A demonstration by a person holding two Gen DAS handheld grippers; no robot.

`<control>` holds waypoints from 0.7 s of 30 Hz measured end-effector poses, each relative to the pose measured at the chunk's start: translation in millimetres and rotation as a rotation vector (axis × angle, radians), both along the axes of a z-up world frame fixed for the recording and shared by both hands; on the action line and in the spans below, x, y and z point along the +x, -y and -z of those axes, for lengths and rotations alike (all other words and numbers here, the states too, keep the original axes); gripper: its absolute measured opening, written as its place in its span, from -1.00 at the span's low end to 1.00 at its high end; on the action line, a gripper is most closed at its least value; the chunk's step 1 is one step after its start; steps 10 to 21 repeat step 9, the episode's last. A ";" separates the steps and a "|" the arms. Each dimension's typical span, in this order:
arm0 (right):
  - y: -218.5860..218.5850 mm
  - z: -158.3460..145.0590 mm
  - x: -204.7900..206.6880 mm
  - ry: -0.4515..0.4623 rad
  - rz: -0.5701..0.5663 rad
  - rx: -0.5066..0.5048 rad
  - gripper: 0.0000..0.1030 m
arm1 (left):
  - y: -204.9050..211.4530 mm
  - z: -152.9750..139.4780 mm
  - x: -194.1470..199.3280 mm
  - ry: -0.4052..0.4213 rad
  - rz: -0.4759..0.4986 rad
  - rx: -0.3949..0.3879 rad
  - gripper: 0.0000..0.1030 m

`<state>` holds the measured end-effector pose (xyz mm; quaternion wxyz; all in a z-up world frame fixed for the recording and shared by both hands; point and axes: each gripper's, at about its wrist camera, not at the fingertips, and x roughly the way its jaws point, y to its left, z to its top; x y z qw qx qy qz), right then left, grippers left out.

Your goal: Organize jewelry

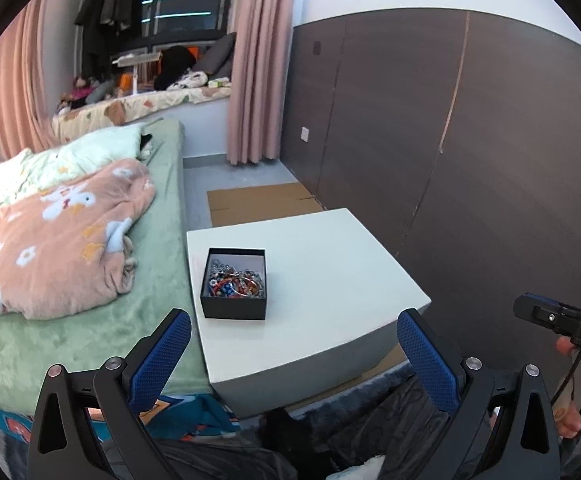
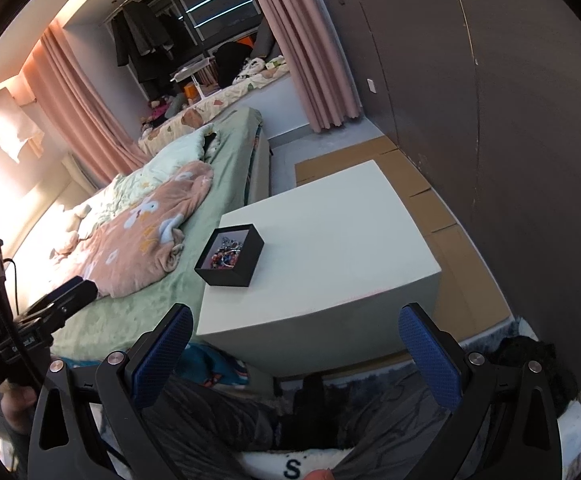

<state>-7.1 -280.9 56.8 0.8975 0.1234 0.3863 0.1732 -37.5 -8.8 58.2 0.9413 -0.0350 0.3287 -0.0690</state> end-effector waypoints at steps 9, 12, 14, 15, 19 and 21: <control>1.3 1.6 -1.6 0.003 -0.001 -0.001 1.00 | 0.4 0.9 -4.8 0.005 -0.013 0.008 0.99; 1.3 1.6 -1.6 0.003 -0.001 -0.001 1.00 | 0.4 0.9 -4.8 0.005 -0.013 0.008 0.99; 1.3 1.6 -1.6 0.003 -0.001 -0.001 1.00 | 0.4 0.9 -4.8 0.005 -0.013 0.008 0.99; 1.3 1.6 -1.6 0.003 -0.001 -0.001 1.00 | 0.4 0.9 -4.8 0.005 -0.013 0.008 0.99; 1.3 1.6 -1.6 0.003 -0.001 -0.001 1.00 | 0.4 0.9 -4.8 0.005 -0.013 0.008 0.99; 1.3 1.6 -1.6 0.003 -0.001 -0.001 1.00 | 0.4 0.9 -4.8 0.005 -0.013 0.008 0.99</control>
